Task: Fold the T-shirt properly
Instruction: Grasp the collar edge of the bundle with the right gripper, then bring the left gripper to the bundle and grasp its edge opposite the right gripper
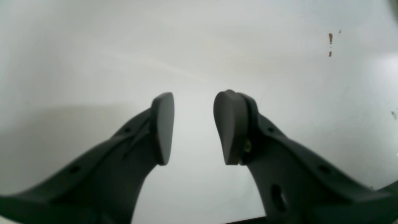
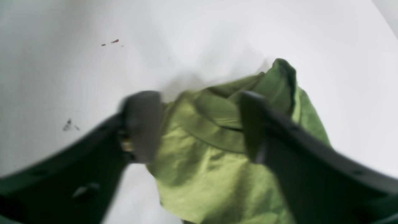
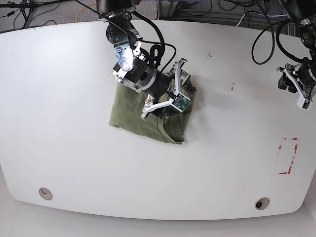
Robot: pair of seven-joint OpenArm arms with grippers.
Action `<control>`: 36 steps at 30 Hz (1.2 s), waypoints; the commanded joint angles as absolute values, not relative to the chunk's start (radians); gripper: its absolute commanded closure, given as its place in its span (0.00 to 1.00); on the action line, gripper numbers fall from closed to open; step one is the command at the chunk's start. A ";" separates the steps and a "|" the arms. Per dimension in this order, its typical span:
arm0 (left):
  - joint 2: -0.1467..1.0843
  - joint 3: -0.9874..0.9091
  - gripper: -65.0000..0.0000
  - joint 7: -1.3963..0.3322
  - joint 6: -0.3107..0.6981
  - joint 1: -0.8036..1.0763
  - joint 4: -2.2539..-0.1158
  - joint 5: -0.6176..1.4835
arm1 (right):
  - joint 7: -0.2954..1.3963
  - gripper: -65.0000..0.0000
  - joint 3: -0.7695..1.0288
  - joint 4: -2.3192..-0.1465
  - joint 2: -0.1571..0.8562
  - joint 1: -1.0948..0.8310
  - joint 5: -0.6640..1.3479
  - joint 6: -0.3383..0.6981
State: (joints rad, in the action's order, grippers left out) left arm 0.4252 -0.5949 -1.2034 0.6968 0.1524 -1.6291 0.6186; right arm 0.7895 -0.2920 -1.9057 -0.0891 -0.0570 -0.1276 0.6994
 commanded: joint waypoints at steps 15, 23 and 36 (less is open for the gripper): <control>0.443 -0.593 0.63 -1.184 0.698 0.139 -1.656 0.633 | 0.763 0.17 -0.183 -1.965 -0.101 -0.065 -0.111 0.698; 0.441 -0.499 0.63 -1.184 0.698 0.139 -1.773 0.634 | 0.763 0.35 -0.064 -1.965 -0.099 -0.061 -0.111 0.698; 0.420 -0.216 0.63 -1.184 0.698 0.143 -1.962 0.631 | 0.763 0.88 0.068 -1.960 -0.051 0.008 -0.119 0.698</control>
